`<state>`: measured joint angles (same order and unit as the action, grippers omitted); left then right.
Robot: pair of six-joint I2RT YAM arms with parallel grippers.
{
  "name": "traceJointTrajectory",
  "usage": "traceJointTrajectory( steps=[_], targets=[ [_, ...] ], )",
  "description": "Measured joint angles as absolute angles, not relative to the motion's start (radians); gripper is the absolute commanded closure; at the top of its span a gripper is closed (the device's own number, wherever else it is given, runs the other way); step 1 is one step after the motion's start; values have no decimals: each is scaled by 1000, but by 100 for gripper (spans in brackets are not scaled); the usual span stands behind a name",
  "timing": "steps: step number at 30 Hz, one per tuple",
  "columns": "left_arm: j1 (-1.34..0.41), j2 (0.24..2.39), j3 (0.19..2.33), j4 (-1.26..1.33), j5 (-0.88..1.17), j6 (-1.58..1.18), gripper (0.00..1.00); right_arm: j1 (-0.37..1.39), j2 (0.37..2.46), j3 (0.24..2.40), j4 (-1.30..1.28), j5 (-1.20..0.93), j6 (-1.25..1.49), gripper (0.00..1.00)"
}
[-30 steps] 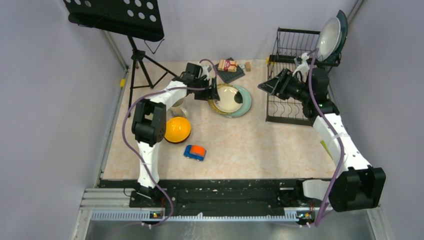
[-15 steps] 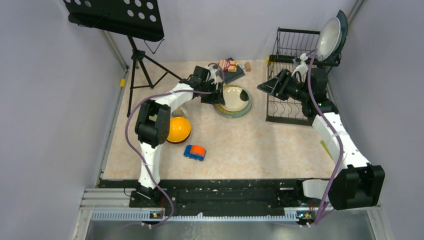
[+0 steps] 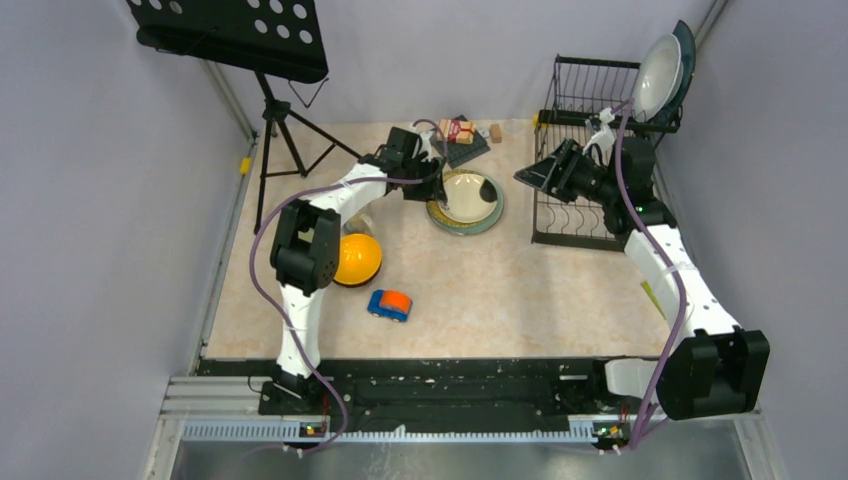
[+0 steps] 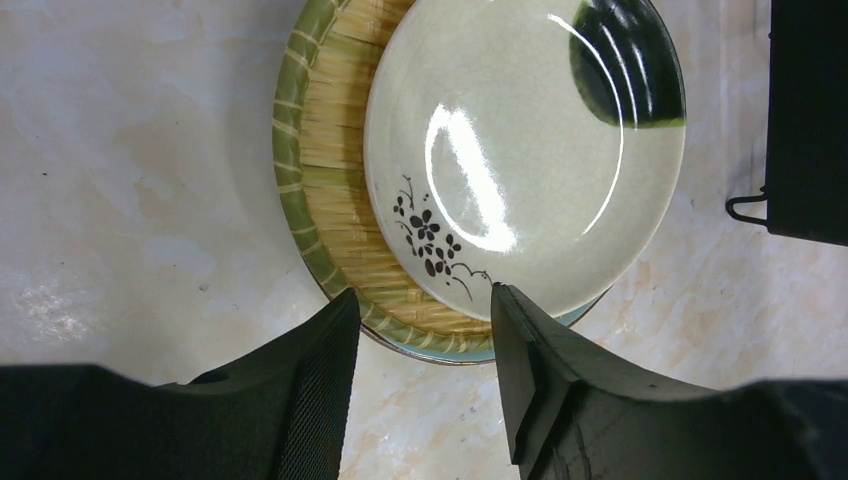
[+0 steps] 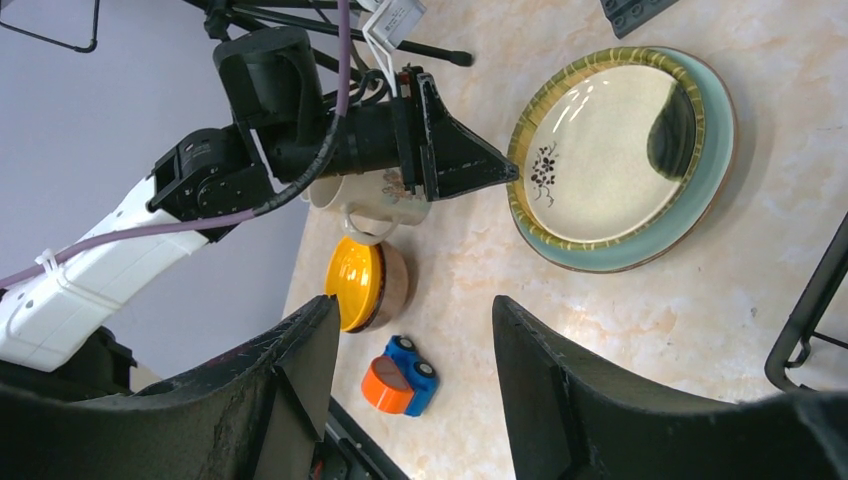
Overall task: Load the mixed dishes into the dish rack
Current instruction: Pick up the plate at the center of the board.
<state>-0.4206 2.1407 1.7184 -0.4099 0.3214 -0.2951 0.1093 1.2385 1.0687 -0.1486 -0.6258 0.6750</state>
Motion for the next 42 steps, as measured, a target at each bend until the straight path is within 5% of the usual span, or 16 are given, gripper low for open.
traceJointTrajectory(
  steps=[42],
  targets=[
    [-435, 2223, 1733, -332, 353, -416, 56, 109, 1269, 1068, -188, -654, 678, 44]
  ],
)
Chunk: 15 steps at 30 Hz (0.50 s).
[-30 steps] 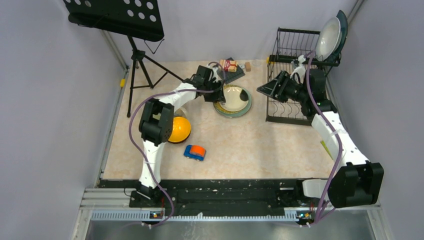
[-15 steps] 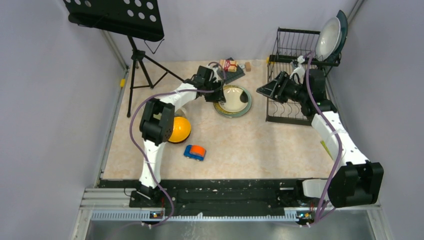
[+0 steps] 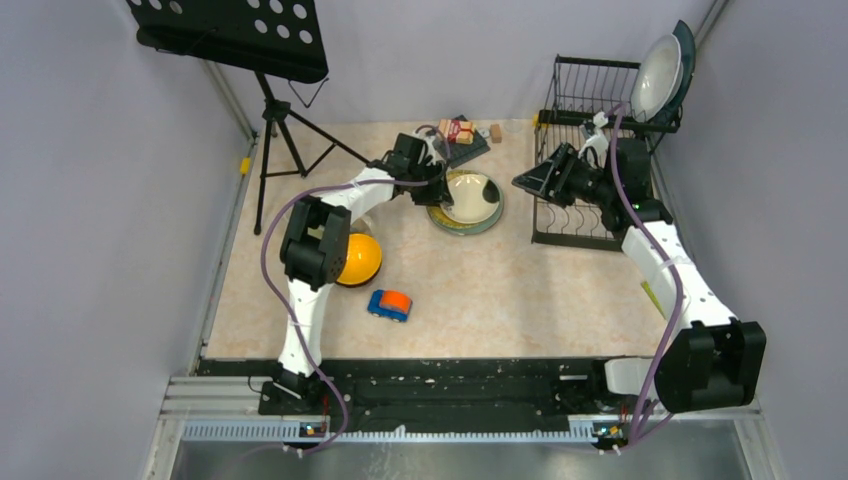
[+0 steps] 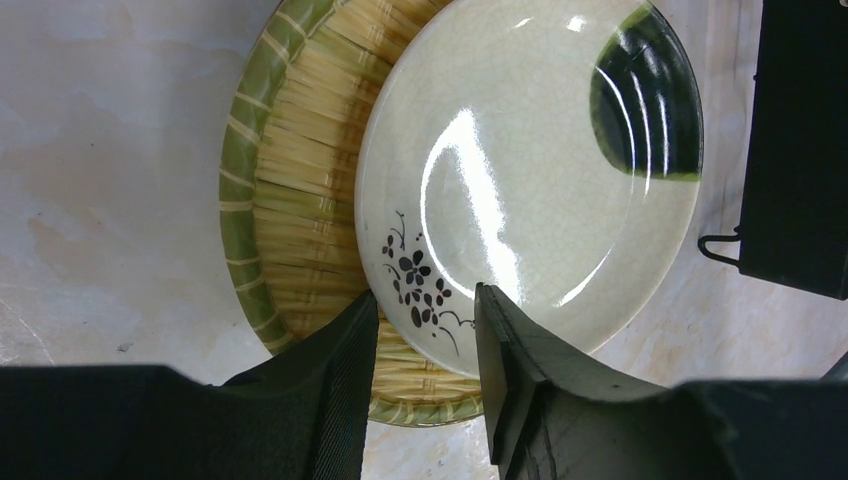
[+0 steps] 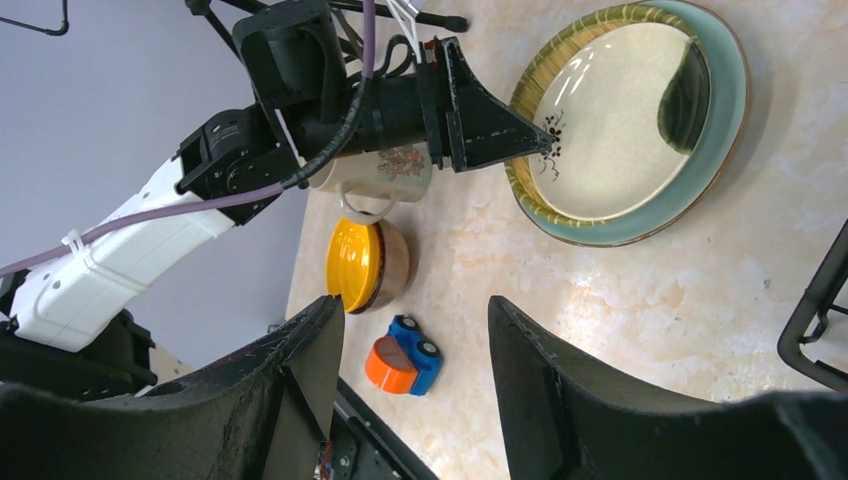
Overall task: Load the mixed dishes into the dish rack
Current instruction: Pick up the plate at the center of the board.
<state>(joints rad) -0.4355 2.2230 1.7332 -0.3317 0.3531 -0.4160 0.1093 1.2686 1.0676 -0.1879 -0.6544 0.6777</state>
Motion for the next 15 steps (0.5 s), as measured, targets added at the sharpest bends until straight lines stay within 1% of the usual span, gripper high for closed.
traceJointTrajectory(
  steps=[2, 4, 6, 9, 15],
  targets=[
    [-435, 2223, 1727, -323, 359, -421, 57, 109, 1271, 1068, -187, -656, 678, 44],
    [-434, 2223, 1721, -312, 362, -425, 61, 109, 1271, 1068, -188, -656, 679, 44],
    [-433, 2223, 1713, -298, 366, -429, 61, 109, 1271, 1068, -187, -656, 682, 44],
    [-433, 2216, 1677, -241, 377, -447, 55, 109, 1271, 1068, -187, -657, 688, 44],
    [-433, 2202, 1639, -178, 403, -474, 49, 110, 1277, 1067, -182, -665, 697, 45]
  ],
)
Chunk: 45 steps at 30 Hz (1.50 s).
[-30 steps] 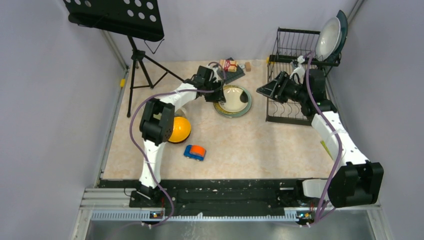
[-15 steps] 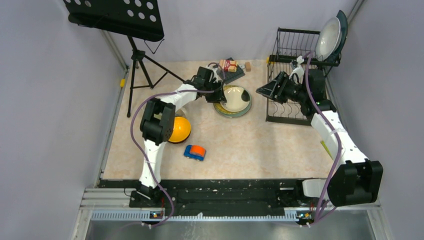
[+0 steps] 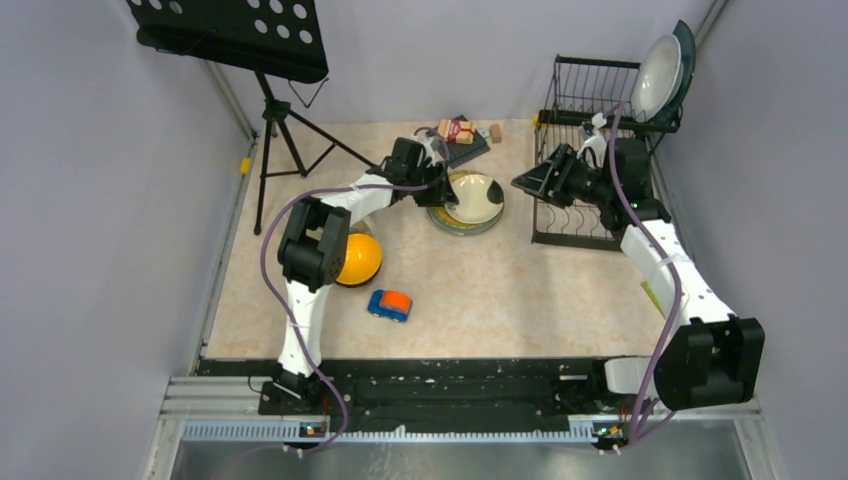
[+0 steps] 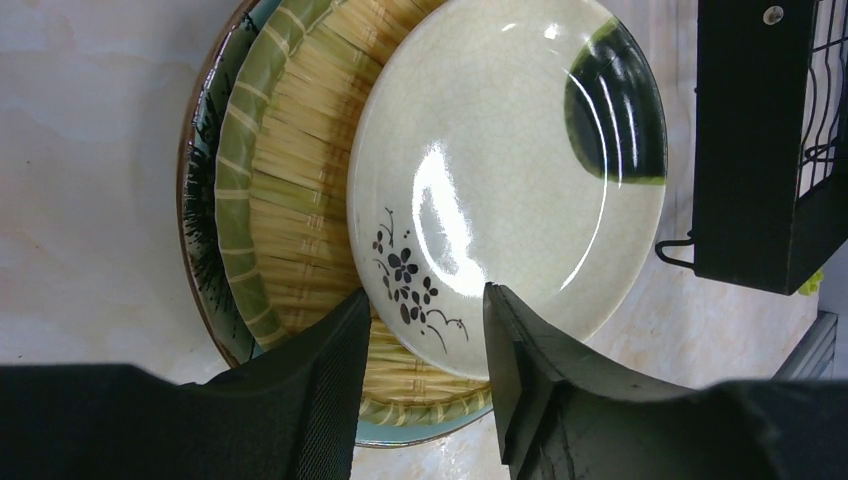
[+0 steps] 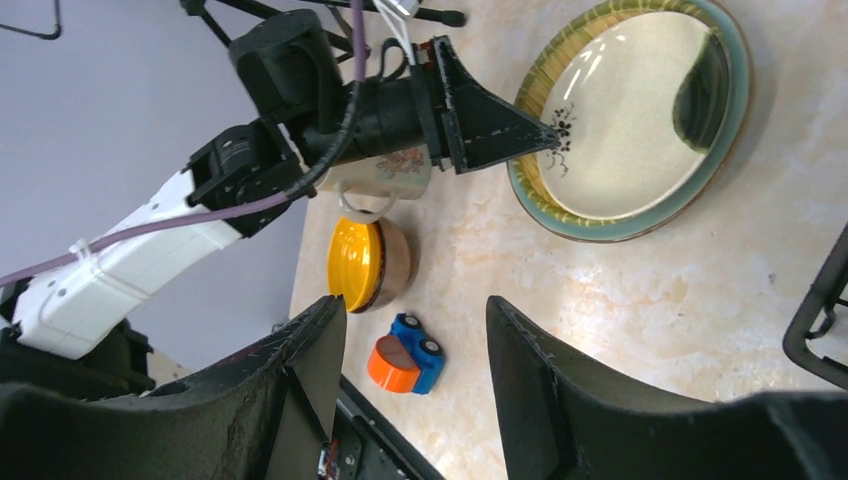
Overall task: Load the mixed dishes into the dish rack
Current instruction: Pick up the plate at the center of the board.
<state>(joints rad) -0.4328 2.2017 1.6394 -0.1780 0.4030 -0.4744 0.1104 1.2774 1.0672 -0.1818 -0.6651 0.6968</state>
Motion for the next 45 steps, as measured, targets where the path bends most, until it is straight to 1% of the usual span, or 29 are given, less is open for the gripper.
traceJointTrajectory(
  steps=[3, 6, 11, 19, 23, 25, 28, 31, 34, 37, 41, 45],
  targets=[
    [-433, 2202, 1639, -173, 419, -488, 49, 117, 1287, 1067, -208, -632, 680, 45],
    [-433, 2202, 1635, -169, 422, -497, 53, 123, 1287, 1067, -224, -614, 669, 45],
    [-434, 2202, 1618, -144, 423, -518, 62, 123, 1287, 1067, -233, -606, 665, 45],
    [-433, 2202, 1567, -47, 424, -582, 69, 123, 1287, 1054, -205, -600, 700, 45],
    [-433, 2202, 1537, 14, 425, -610, 69, 123, 1287, 1053, -204, -600, 706, 45],
    [-433, 2202, 1528, 38, 425, -625, 66, 124, 1287, 1053, -204, -599, 708, 45],
    [-435, 2201, 1512, 74, 424, -646, 66, 124, 1287, 1053, -204, -599, 709, 45],
    [-435, 2200, 1493, 113, 421, -666, 72, 124, 1287, 1052, -205, -599, 709, 45],
    [-435, 2199, 1483, 128, 413, -678, 83, 124, 1287, 1047, -206, -599, 710, 45],
    [-435, 2199, 1473, 133, 405, -683, 87, 124, 1287, 1047, -206, -599, 710, 45],
    [-435, 2195, 1465, 139, 403, -680, 100, 124, 1287, 1047, -206, -599, 712, 45],
    [-424, 2192, 1461, 138, 408, -677, 100, 124, 1287, 1047, -205, -599, 720, 45]
  ],
)
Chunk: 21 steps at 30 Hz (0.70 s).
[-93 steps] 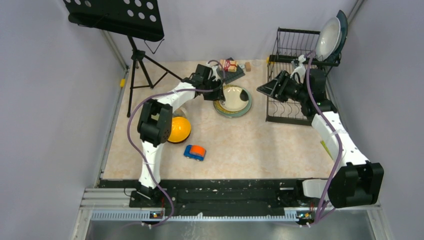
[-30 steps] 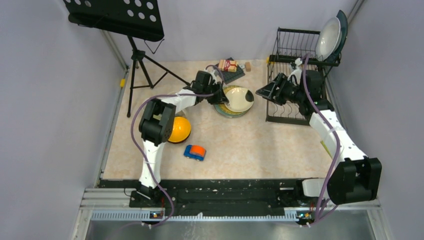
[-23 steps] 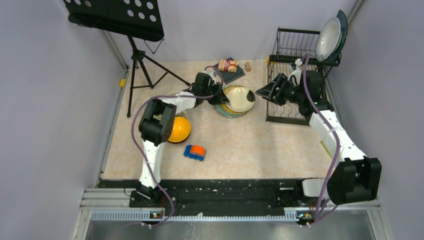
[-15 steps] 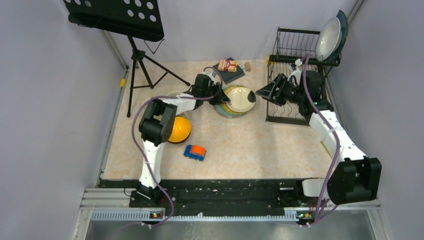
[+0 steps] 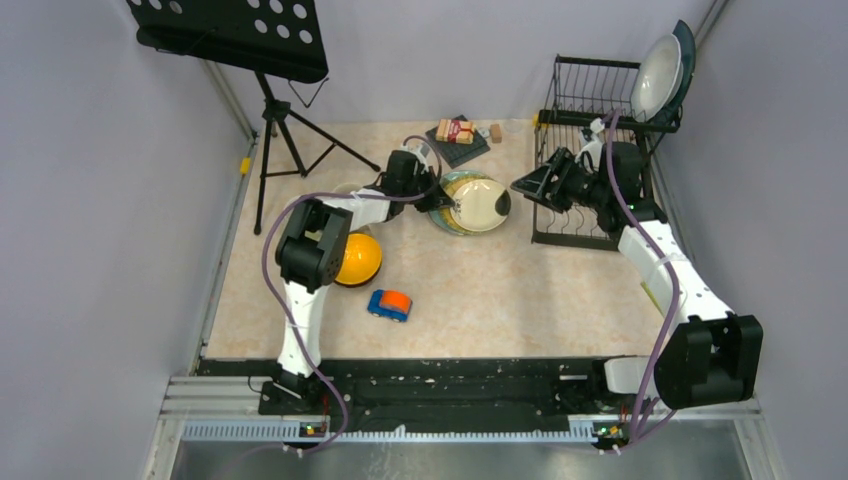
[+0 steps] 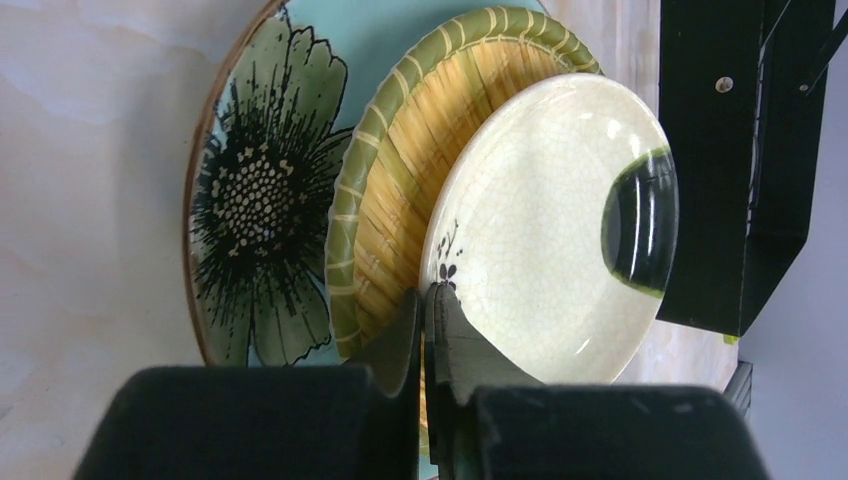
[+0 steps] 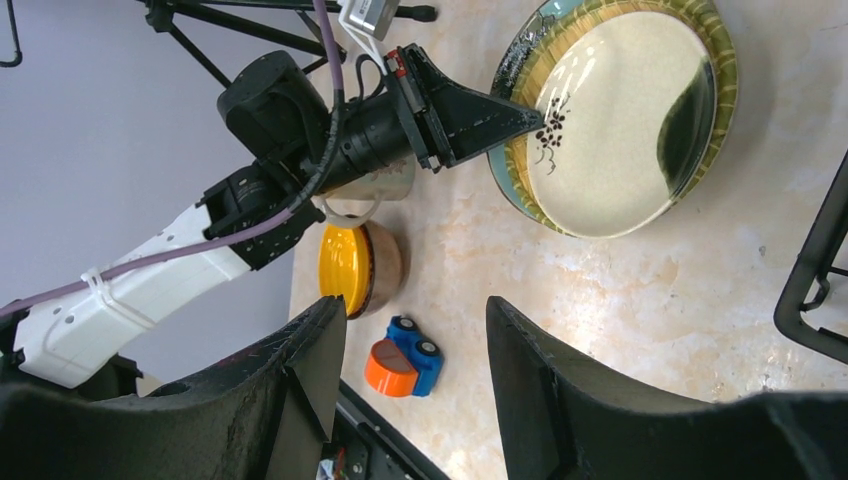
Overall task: Load the mixed dishes into the dish rack
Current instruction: Pick up the plate at the center of the board.
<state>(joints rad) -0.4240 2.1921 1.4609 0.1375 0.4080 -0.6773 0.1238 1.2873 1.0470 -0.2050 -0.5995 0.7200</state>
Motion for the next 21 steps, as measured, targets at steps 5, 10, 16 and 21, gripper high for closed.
traceJointTrajectory(
  steps=[5, 10, 16, 21],
  targets=[
    [-411, 2175, 1451, 115, 411, -655, 100, 124, 1287, 1044, -200, -599, 735, 45],
    [-397, 2166, 1449, 94, 415, -638, 94, 124, 1288, 1040, -197, -600, 738, 45],
    [-394, 2164, 1463, 64, 415, -626, 82, 124, 1288, 1038, -184, -601, 746, 45],
    [-394, 2165, 1470, 52, 423, -626, 75, 124, 1288, 1026, -176, -604, 750, 45]
  ],
)
